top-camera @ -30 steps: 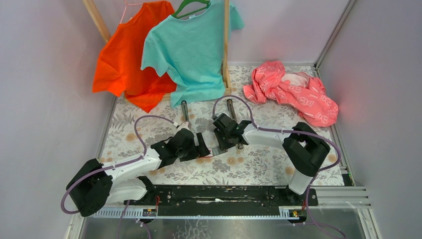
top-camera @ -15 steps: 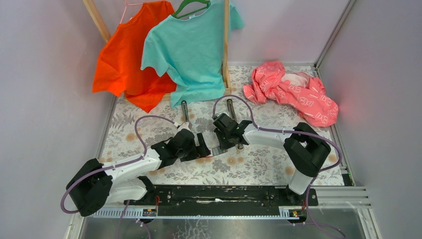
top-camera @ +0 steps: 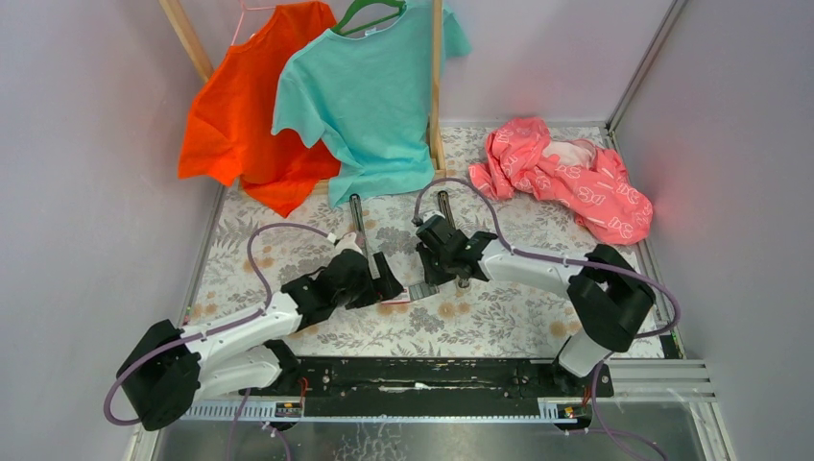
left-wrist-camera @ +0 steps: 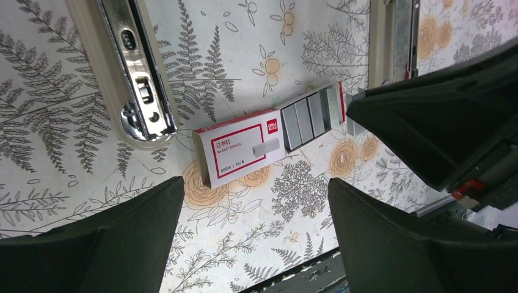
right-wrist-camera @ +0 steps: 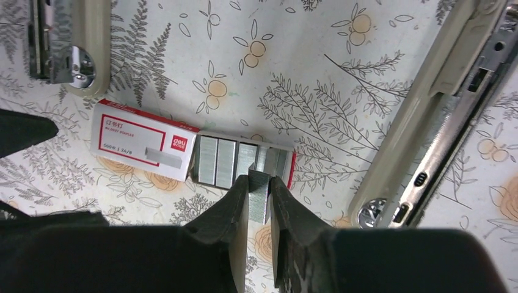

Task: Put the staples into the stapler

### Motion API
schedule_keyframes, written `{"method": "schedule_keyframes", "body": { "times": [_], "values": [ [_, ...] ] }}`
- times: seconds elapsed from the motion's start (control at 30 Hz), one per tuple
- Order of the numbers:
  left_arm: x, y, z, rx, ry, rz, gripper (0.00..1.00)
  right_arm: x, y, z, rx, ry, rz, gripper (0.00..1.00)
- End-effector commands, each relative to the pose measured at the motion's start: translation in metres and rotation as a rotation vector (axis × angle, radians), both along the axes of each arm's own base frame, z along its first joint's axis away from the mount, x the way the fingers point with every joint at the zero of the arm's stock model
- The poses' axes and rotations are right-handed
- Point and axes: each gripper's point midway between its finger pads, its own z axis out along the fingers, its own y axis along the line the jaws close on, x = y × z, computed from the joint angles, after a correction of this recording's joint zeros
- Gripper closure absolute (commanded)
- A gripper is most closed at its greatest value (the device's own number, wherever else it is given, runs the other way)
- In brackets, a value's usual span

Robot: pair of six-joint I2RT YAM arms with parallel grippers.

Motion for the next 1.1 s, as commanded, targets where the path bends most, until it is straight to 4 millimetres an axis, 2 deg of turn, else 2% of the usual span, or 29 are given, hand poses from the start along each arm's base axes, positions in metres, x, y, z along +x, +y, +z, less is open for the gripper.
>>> {"method": "schedule_keyframes", "body": {
  "times": [0.0, 0.27, 0.6, 0.9, 1.07],
  "values": [
    [0.004, 0.011, 0.001, 0.025, -0.034, 0.046, 0.05, 0.009, -0.004, 0.030, 0.031, -0.111, -0.007, 0.79],
    [0.006, 0.019, 0.005, 0.039, -0.066, 0.070, 0.03, 0.022, -0.030, 0.041, 0.043, -0.162, -0.045, 0.80],
    [0.009, 0.029, 0.014, 0.023, -0.126, 0.103, 0.01, 0.046, -0.061, 0.045, 0.109, -0.206, -0.110, 0.80],
    [0.010, 0.032, 0.019, 0.015, -0.153, 0.115, 0.00, 0.062, -0.072, 0.040, 0.118, -0.234, -0.120, 0.80],
    [0.010, 0.032, 0.017, 0.014, -0.150, 0.113, 0.00, 0.063, -0.072, 0.036, 0.138, -0.220, -0.111, 0.80]
  ]
}}
